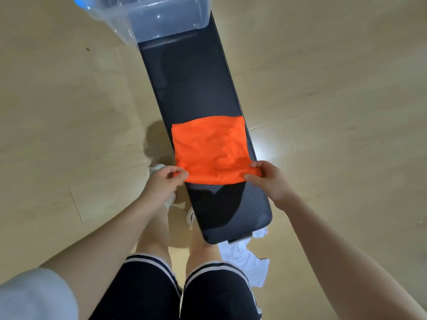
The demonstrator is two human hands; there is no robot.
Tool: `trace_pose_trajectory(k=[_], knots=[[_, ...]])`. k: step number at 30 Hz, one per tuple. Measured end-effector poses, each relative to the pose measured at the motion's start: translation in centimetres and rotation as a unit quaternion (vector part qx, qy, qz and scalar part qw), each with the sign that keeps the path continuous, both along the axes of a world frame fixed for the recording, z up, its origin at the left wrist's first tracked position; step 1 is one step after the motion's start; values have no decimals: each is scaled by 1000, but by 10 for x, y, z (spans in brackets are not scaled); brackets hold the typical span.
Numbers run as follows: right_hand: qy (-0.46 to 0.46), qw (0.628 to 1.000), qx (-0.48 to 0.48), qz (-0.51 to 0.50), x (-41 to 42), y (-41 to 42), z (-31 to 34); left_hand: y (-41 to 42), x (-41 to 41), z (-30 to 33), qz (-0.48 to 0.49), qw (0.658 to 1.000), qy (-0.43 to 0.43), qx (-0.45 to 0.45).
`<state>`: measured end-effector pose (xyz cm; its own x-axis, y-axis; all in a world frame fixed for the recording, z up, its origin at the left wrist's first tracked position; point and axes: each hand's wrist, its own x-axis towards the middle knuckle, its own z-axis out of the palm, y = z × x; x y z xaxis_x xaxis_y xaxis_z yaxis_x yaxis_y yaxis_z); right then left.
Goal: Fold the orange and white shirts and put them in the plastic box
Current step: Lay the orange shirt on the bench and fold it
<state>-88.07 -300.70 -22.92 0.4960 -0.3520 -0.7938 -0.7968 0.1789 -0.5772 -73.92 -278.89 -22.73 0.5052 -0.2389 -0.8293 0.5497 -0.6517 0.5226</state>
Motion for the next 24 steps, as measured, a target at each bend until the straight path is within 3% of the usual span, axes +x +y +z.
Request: trace_pose_trajectory(k=[4,9,12,18,21,24], knots=[[-7,991,-94,95,24,-18,-10,-9,28,-2,-80,995,-51,-13],[-58,980,-181,57,67,-32,-34,-29,62,-24,-79,975,-208,19],[-56,977,-201,30,91,-36,-54,-40,79,-44,-45,977,-210,9],[-29,956,-287,53,129,-47,-94,-57,97,-88,-44,951,-290,92],[15,944,-328,41,133,-44,-105,-55,90,-98,-125,894,-411,125],[-36,850,-502,156,119,-17,-100,-50,67,-103,-336,798,-498,56]])
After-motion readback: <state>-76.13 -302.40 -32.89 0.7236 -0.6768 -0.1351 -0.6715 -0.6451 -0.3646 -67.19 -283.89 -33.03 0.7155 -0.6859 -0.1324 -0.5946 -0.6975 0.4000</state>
